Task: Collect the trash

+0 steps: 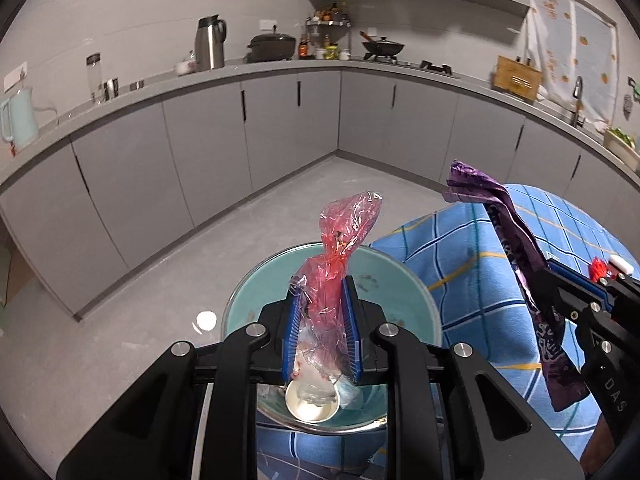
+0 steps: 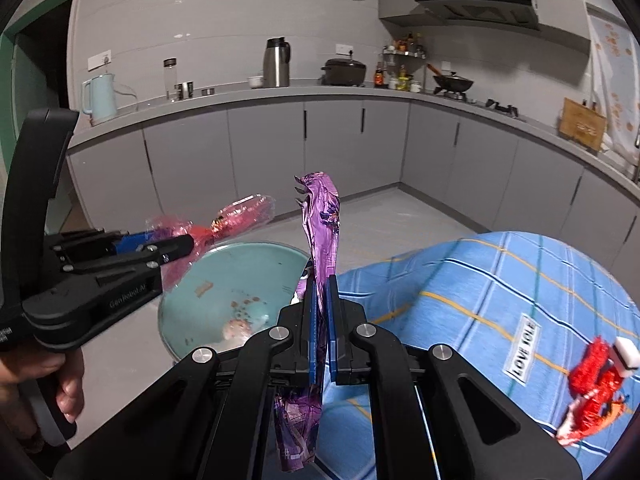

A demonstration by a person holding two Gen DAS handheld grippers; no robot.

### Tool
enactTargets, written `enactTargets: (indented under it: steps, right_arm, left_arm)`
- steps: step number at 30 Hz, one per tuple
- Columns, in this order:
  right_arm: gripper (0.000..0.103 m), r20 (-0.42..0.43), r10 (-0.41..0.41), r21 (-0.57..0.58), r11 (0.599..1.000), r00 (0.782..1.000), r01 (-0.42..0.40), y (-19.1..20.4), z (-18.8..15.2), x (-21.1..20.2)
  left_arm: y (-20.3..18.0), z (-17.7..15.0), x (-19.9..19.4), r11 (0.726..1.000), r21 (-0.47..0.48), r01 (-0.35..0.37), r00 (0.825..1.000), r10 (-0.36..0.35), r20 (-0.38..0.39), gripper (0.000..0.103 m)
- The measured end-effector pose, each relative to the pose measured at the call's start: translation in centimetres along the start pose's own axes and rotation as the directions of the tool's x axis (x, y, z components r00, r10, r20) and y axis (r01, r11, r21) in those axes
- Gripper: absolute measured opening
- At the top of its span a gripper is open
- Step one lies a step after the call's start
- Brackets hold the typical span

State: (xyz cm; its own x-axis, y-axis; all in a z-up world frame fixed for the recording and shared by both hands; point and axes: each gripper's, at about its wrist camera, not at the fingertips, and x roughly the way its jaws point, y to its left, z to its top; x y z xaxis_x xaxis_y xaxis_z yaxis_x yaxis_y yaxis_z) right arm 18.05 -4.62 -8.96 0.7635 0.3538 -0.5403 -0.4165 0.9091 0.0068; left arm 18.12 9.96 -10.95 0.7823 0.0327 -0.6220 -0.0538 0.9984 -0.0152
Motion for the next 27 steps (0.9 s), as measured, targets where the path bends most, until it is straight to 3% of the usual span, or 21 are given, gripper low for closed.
enactTargets:
  steps: [8, 25, 27]
  right_arm:
    - [0.006, -0.044, 0.082, 0.004, 0.997, 0.996, -0.082, 1.8, 0.9, 3.3]
    - [0.006, -0.078, 0.104, -0.021, 0.994, 0.992, -0.106, 2.8, 0.6, 7.1]
    - [0.011, -0.070, 0.096, -0.016, 0.995, 0.993, -0.097, 2.7, 0.5, 7.2]
  left_arm:
    - [1.8, -0.1, 1.4, 0.999, -0.033, -0.037, 0.999, 0.036, -0.030, 0.021]
    - [2.9, -1.0, 4.1, 0.997, -0.056, -0.044, 0.995, 0.039, -0.087, 0.023]
    - [2.8, -1.0, 4.2, 0.998, -0.055, -0.044, 0.995, 0.039, -0.092, 0.025]
